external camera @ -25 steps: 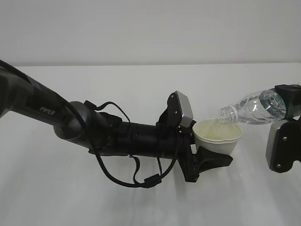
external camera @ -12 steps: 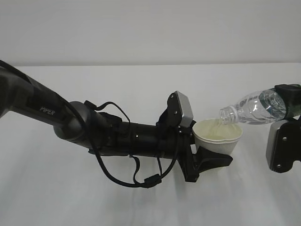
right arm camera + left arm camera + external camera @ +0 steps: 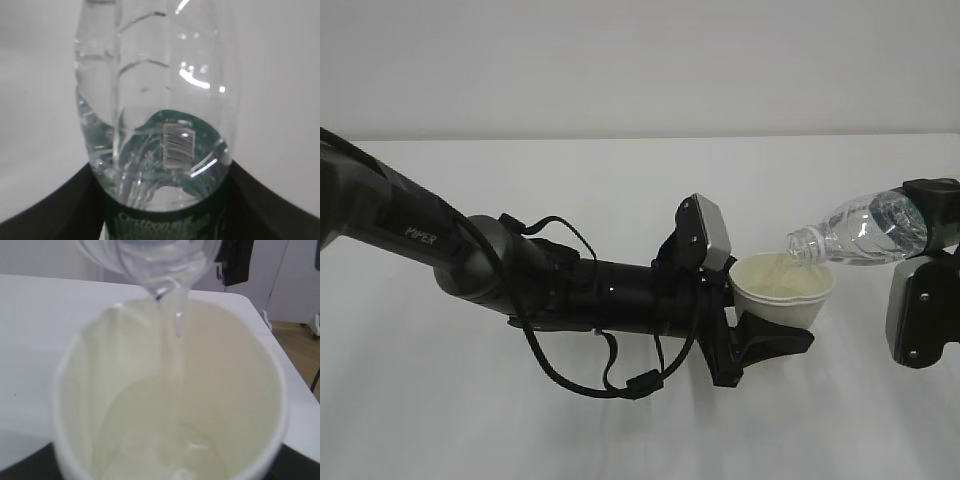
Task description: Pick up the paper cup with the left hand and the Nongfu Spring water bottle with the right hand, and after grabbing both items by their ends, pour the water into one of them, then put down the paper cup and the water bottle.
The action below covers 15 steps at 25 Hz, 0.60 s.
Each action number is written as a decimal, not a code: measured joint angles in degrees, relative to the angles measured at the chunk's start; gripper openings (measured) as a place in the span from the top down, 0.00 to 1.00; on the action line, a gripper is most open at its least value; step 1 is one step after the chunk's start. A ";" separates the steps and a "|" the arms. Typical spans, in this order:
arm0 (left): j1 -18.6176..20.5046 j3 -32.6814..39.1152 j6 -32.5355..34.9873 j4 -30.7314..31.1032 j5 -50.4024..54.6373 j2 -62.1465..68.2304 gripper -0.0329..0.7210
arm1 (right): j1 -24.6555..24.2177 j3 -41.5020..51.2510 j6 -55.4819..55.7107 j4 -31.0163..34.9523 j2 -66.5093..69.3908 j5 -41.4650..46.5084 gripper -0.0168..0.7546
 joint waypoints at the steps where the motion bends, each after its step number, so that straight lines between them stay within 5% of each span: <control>1: 0.00 0.00 0.00 0.00 0.00 0.00 0.38 | 0.00 0.00 0.00 0.00 0.00 0.00 0.39; 15: 0.00 0.00 0.00 0.00 0.00 0.00 0.38 | 0.00 0.00 0.00 -0.12 0.00 0.00 0.39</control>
